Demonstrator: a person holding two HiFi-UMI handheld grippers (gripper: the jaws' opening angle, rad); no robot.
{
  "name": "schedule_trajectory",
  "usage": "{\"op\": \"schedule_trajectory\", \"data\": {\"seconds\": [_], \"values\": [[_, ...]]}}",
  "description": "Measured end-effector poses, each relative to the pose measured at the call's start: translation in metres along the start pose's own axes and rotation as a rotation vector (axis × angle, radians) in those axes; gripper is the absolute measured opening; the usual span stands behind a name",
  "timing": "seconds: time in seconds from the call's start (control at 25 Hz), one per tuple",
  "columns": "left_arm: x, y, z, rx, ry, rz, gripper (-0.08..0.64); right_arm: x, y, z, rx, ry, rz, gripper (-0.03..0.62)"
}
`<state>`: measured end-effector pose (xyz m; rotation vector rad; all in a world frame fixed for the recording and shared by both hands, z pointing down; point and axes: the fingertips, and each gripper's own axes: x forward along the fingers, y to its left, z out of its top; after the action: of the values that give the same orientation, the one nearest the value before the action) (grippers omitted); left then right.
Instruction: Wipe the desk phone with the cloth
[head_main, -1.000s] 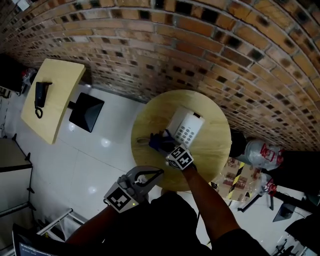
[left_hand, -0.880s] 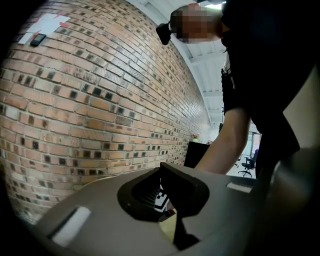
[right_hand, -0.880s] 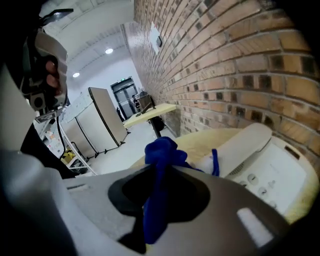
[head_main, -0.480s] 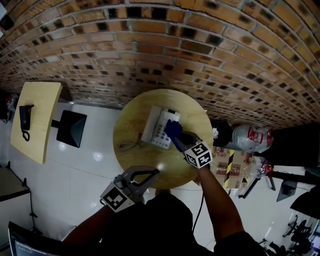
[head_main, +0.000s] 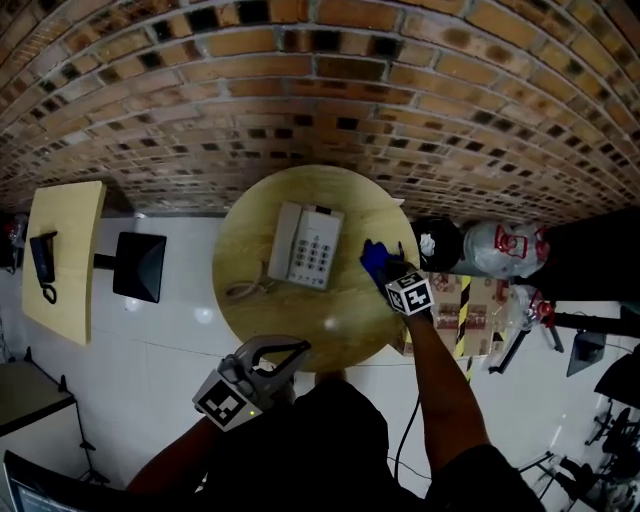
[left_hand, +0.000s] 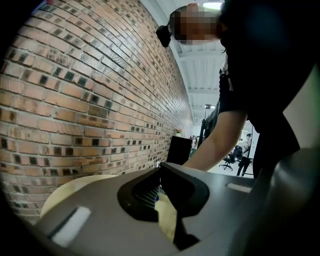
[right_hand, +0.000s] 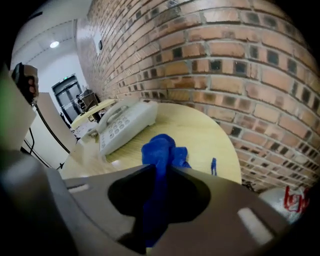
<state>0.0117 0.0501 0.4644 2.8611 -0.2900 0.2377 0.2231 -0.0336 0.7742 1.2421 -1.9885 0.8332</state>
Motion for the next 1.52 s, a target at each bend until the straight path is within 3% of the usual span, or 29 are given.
{"op": "schedule_trajectory", "data": {"seconds": [0.2,0.36,0.56,0.8,0.92,1.12,1.28,1.52], "values": [[0.000,0.001,-0.008,0.001,0.037,0.007,0.002,0.011,-0.005,-0.003,0.071,-0.001,0.006,0.091],[0.001,0.000,-0.007,0.020,0.023,-0.001,0.002,0.015,-0.011,0.001,0.056,0.016,0.008,0.206],[-0.002,0.000,-0.005,0.006,0.014,0.008,0.002,0.013,-0.014,0.006,0.030,0.041,0.014,0.225],[-0.012,0.003,0.012,0.022,-0.026,0.007,0.002,-0.043,0.012,0.060,-0.019,-0.135,0.002,0.225],[-0.018,0.004,0.024,0.033,-0.062,-0.003,0.002,-0.098,0.054,0.103,-0.044,-0.322,0.045,0.225],[-0.033,-0.010,0.045,0.055,-0.102,-0.054,0.002,-0.197,0.161,0.154,-0.052,-0.612,0.150,0.204],[-0.047,-0.022,0.054,0.066,-0.106,-0.091,0.002,-0.245,0.243,0.159,-0.081,-0.718,0.176,0.019],[-0.078,-0.035,0.051,0.078,-0.104,-0.129,0.002,-0.271,0.335,0.147,-0.082,-0.760,0.242,0.000]]}}
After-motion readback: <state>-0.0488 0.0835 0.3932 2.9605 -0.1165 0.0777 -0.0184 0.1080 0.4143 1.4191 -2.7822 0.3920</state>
